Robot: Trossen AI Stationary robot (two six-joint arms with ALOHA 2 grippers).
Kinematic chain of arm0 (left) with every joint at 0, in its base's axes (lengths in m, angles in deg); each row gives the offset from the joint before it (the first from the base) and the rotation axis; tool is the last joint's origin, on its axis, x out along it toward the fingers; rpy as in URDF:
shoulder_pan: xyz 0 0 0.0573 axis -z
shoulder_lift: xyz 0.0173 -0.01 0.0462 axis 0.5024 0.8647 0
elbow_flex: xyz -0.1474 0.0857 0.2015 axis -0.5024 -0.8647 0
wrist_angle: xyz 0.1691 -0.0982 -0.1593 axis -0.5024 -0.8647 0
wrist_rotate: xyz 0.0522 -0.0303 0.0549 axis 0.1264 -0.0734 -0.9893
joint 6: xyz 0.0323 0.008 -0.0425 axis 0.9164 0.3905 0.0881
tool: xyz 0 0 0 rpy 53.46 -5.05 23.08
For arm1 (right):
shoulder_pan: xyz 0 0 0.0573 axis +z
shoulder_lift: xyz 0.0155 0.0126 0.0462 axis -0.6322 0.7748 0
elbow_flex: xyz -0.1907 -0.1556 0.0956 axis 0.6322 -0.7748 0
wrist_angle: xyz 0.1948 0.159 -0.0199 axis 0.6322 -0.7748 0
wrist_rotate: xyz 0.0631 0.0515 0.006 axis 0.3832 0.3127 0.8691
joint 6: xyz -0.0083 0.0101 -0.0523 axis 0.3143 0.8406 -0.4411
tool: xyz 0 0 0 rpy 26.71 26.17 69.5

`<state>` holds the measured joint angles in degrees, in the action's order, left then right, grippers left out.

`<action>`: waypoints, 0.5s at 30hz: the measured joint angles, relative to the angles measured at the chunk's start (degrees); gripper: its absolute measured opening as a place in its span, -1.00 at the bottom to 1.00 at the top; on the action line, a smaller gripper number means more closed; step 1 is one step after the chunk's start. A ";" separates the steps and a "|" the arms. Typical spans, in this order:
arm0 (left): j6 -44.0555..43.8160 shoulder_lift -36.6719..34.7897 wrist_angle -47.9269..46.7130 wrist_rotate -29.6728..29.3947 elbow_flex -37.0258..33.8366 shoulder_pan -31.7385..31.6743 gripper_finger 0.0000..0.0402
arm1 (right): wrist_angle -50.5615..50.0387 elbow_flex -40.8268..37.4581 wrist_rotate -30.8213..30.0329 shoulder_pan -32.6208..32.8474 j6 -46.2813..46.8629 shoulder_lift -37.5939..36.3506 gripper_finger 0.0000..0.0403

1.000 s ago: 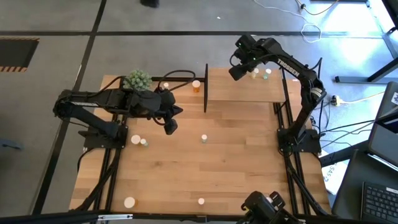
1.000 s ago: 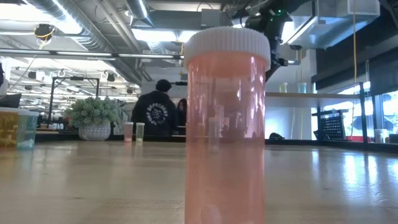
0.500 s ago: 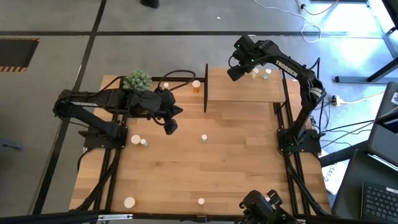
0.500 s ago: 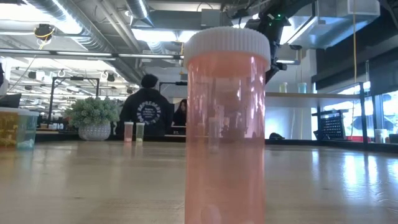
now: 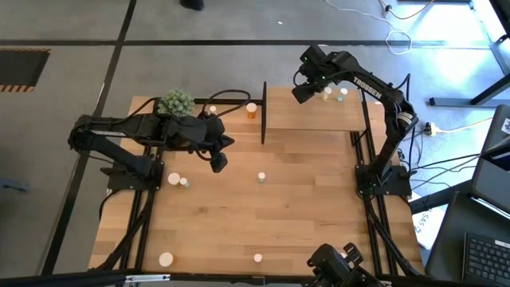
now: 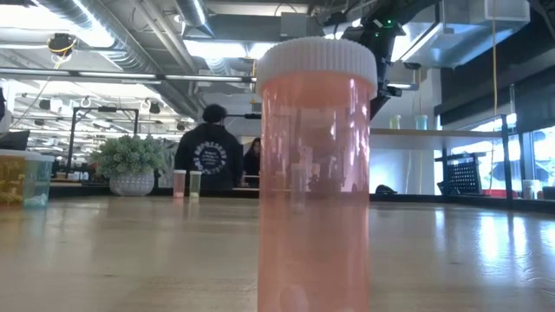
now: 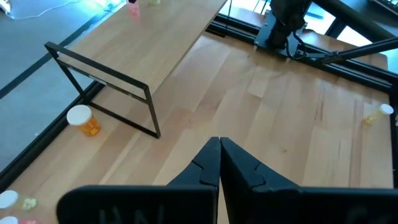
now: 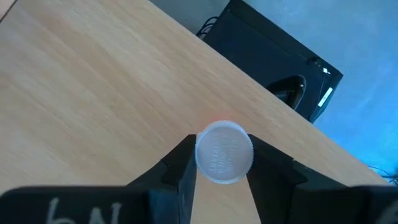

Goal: Pick and place medicine bottles onto shelf by color
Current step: Put the middle pink pill bottle on the shelf

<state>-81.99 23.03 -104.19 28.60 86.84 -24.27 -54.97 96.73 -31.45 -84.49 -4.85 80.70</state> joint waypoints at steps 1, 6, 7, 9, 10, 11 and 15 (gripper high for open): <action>0.00 0.00 -0.01 0.00 0.00 0.00 -1.00 | -0.10 0.00 0.07 0.00 0.03 0.00 -0.38; 0.00 0.00 -0.01 0.00 0.00 0.00 -1.00 | -0.32 0.01 0.07 0.00 0.35 0.00 -0.38; 0.00 -0.02 -0.01 0.00 0.00 0.00 -1.00 | -0.32 0.02 0.08 0.00 0.17 0.00 -0.38; 0.00 -0.02 -0.01 0.00 0.00 0.00 -1.00 | -0.31 0.02 0.13 0.00 0.21 0.00 -0.38; 0.07 -0.02 -0.01 0.00 0.00 0.00 -1.00 | -0.31 0.02 0.11 0.00 0.48 0.00 -0.38; 0.29 -0.02 0.00 0.00 0.00 0.00 -1.00 | -0.31 0.02 0.11 0.00 1.17 0.00 -0.38; 0.96 -0.02 0.00 0.00 0.00 0.00 -1.00 | -0.31 0.02 0.11 0.00 1.36 0.00 -0.38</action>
<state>-81.02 23.01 -104.19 28.60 86.84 -24.27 -55.27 96.75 -31.33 -84.49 -3.48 80.70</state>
